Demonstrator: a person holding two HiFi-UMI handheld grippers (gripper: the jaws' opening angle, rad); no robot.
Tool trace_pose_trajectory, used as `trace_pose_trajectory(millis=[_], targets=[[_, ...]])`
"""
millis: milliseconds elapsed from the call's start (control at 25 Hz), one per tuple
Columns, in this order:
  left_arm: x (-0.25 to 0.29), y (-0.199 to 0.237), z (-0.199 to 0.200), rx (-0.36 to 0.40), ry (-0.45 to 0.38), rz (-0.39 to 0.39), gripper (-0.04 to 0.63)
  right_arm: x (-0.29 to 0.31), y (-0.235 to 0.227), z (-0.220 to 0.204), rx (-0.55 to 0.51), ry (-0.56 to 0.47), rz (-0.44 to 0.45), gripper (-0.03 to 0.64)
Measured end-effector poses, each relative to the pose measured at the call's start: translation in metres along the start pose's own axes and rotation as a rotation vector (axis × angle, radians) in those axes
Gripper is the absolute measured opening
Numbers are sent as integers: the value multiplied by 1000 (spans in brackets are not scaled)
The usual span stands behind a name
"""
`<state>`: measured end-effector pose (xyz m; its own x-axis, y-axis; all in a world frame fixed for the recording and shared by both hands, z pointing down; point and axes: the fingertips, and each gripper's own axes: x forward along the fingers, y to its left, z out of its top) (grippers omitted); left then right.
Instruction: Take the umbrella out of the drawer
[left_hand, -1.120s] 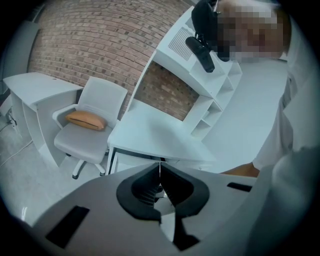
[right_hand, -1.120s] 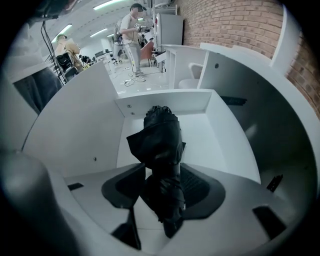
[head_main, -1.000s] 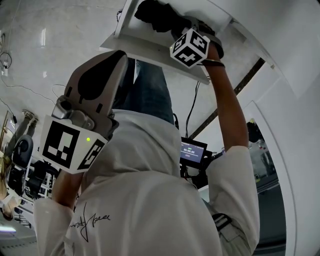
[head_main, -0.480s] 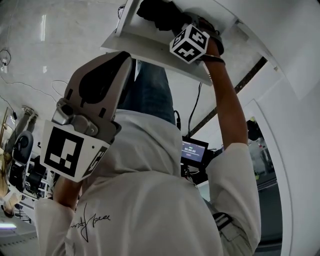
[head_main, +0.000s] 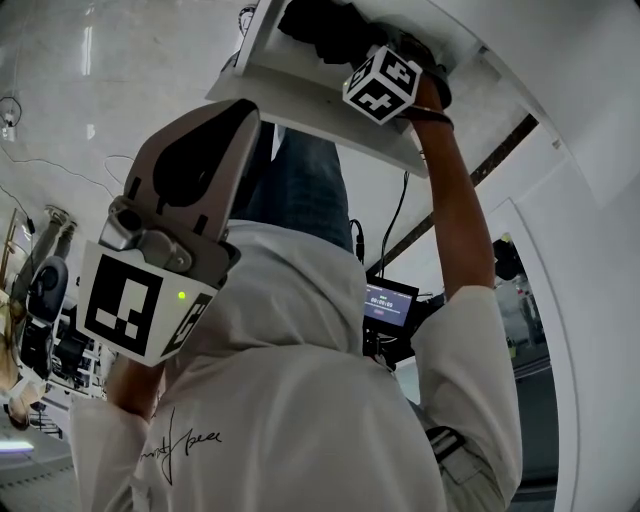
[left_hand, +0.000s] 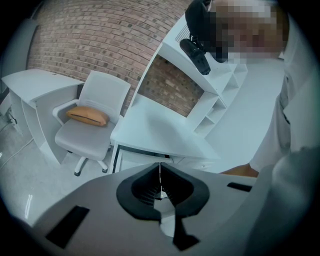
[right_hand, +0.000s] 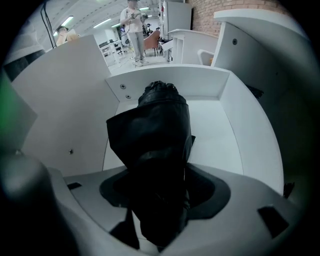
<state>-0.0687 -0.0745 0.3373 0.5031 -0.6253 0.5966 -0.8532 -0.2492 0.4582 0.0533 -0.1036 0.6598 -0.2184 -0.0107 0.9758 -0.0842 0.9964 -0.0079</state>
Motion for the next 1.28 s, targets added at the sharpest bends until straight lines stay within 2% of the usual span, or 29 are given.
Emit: trace_pose_trajectory(millis=[400, 760, 1080, 1280], targets=[[2, 6, 0, -13, 11, 0, 17, 16, -3, -5, 3, 59, -17, 258], [1, 6, -1, -15, 3, -9, 17, 19, -5, -6, 4, 64, 18, 267], [-1, 5, 1, -4, -12, -13, 17, 16, -5, -7, 39, 76, -6, 252], [-4, 6, 3, -7, -23, -15, 17, 17, 0, -2, 87, 73, 23, 249]])
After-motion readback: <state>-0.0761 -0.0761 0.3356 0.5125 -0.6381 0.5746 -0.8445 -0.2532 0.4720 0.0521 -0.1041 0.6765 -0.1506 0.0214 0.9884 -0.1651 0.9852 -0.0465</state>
